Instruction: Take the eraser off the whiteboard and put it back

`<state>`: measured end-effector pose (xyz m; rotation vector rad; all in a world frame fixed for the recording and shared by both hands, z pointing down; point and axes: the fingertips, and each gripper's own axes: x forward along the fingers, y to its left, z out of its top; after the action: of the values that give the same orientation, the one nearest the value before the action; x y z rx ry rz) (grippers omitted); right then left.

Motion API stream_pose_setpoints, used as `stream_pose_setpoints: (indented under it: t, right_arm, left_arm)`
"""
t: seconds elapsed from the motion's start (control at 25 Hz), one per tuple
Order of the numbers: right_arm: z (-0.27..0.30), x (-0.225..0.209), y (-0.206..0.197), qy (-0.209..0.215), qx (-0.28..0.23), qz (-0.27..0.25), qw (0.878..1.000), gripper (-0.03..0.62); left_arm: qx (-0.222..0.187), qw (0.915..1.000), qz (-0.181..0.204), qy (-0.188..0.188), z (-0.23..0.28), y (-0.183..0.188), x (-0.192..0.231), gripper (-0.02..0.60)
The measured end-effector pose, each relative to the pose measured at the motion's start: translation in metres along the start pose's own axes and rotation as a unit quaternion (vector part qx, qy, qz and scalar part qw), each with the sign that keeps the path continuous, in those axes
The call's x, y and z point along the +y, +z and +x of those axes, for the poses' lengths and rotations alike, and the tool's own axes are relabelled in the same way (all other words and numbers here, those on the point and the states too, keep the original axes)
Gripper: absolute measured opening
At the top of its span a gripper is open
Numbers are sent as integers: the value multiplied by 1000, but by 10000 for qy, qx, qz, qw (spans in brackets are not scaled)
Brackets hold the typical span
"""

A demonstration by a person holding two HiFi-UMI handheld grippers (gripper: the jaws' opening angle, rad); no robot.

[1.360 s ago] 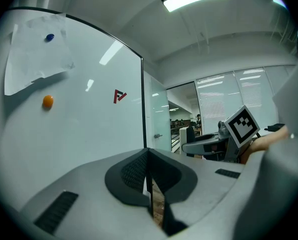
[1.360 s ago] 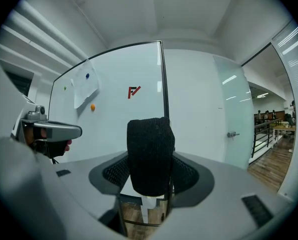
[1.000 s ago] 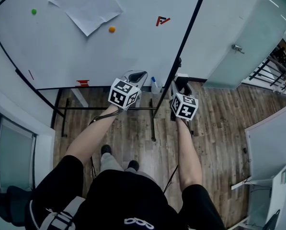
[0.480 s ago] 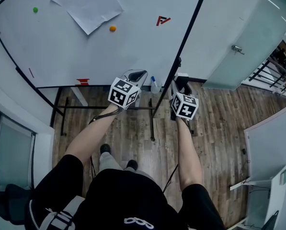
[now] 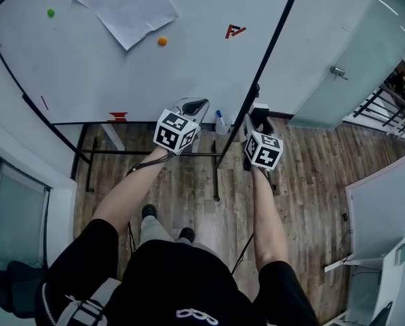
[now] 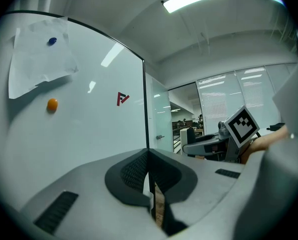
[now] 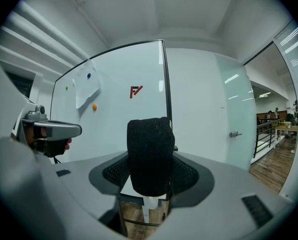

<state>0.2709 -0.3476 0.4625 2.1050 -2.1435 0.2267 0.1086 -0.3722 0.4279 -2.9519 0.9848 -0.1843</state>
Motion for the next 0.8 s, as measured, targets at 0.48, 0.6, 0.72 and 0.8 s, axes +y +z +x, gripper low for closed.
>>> stream_pose_setpoints:
  t: [0.48, 0.6, 0.72, 0.8]
  right_arm:
    - [39, 0, 15, 0, -25, -22, 10000, 247]
    - [55, 1, 24, 20, -52, -46, 10000, 247]
    - [72, 2, 31, 18, -64, -58, 10000, 247]
    - [83, 1, 35, 4, -63, -60, 10000, 247]
  left_arm:
    - [-67, 10000, -9, 37, 20, 5, 31, 9]
    - [-81, 10000, -19, 17, 28, 7, 40, 9]
    - [-68, 10000, -15, 12, 36, 6, 50, 9]
    - [-61, 10000, -2, 9, 42, 6, 56, 9]
